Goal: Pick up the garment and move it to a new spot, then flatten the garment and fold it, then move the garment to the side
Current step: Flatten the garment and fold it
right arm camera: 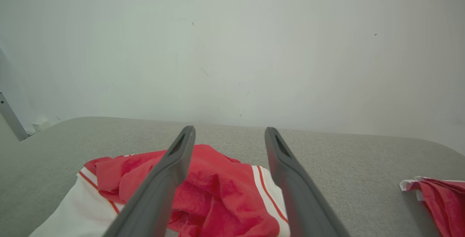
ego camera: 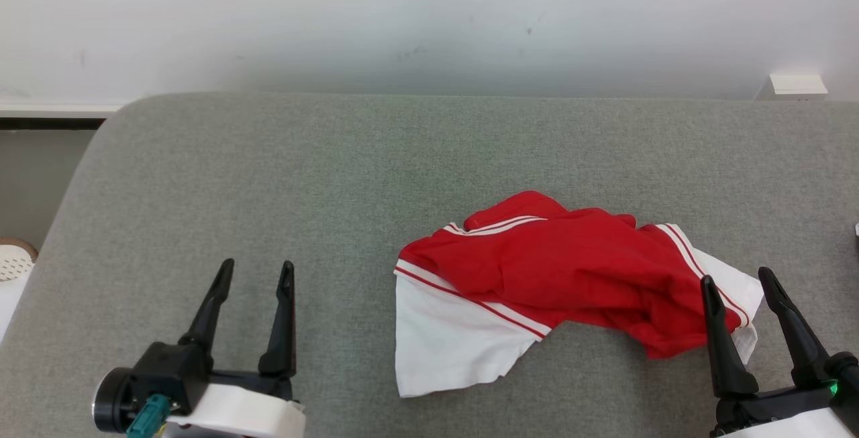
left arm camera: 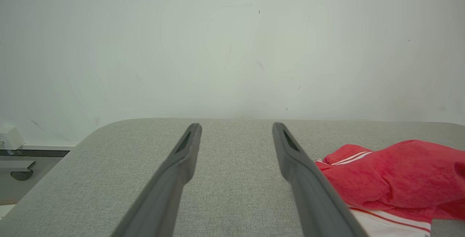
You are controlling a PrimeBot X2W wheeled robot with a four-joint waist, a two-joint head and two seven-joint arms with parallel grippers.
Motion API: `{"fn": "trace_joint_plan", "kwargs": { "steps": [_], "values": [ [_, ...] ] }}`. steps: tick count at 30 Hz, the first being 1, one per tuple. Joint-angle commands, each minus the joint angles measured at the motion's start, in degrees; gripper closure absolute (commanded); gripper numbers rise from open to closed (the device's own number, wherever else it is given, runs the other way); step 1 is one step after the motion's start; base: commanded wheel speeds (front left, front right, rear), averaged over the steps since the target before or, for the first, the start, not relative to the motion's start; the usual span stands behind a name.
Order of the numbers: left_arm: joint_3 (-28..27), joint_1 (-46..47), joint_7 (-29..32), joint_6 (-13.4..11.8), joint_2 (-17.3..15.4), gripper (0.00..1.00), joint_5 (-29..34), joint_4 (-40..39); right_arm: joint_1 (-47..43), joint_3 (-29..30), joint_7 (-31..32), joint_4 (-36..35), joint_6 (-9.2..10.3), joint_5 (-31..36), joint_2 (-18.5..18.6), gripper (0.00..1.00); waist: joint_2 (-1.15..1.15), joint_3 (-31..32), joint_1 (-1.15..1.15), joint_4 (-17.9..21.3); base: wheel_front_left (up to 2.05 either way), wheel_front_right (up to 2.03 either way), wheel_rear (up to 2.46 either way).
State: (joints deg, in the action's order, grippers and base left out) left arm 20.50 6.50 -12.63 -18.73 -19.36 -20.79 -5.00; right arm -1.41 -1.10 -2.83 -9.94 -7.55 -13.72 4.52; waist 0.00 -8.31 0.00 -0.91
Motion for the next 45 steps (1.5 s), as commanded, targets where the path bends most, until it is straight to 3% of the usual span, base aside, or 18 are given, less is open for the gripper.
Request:
{"fn": "trace_joint_plan", "kwargs": {
  "steps": [1,17,21,26,35,41,42,43,44,45],
  "values": [
    [-0.18,-0.54,-0.02,-0.29,-0.54,0.0,-0.29,-0.26,-0.26,0.07,0.11,0.19,0.14,-0.3,-0.03,0.0,0.0,-0.05,0.0,0.04,0.0,0.0,0.0],
    [0.31,-0.05,-0.01,-0.47,-0.84,0.0,-0.28,-0.65,0.84,-1.84,0.7,0.57,0.15,-0.87,0.99,0.0,0.0,-0.35,0.0,0.0,0.0,0.0,0.0],
    [0.75,1.01,0.03,-0.31,-0.61,0.0,0.15,-0.83,3.58,-9.64,2.65,3.35,0.15,-2.39,4.28,0.0,0.0,-1.25,0.0,-0.51,0.0,0.0,0.0],
    [1.48,2.55,-0.33,0.13,-0.03,0.0,0.56,-0.27,9.15,-23.41,3.86,10.01,0.14,-5.5,7.44,0.0,0.0,-2.81,0.0,-1.98,0.0,0.0,0.0],
    [2.51,4.61,-1.34,0.98,1.51,0.0,0.47,1.66,20.65,-41.53,3.97,26.84,0.14,-10.93,8.57,0.0,0.0,-4.77,0.0,-4.83,0.0,0.0,0.0],
    [2.45,4.61,-1.61,1.11,1.86,0.0,0.23,2.61,25.63,-49.12,11.6,37.96,0.16,-13.34,8.37,0.0,0.0,-4.63,0.0,-5.32,0.0,0.0,0.0],
    [2.41,4.54,-1.66,1.1,1.87,0.0,0.19,2.75,26.37,-50.18,12.65,38.7,0.18,-13.96,8.01,0.11,0.0,-4.57,0.0,-5.3,0.0,0.0,0.0],
    [2.37,4.48,-1.74,1.09,1.88,0.0,0.19,2.81,27.22,-51.24,13.66,39.46,0.18,-14.42,7.89,0.65,0.0,-4.53,0.0,-5.27,0.0,0.0,0.0],
    [2.37,4.41,-1.8,1.09,1.89,0.0,0.19,2.92,27.65,-52.07,14.44,39.96,0.18,-15.39,7.62,1.0,0.0,-4.41,0.0,-5.25,0.0,0.0,0.0],
    [2.39,4.41,-1.87,1.14,1.9,0.0,0.17,2.99,28.63,-52.62,14.05,39.78,0.16,-15.68,7.46,1.0,0.0,-4.35,0.0,-5.24,0.0,0.0,0.0]
  ]
}}
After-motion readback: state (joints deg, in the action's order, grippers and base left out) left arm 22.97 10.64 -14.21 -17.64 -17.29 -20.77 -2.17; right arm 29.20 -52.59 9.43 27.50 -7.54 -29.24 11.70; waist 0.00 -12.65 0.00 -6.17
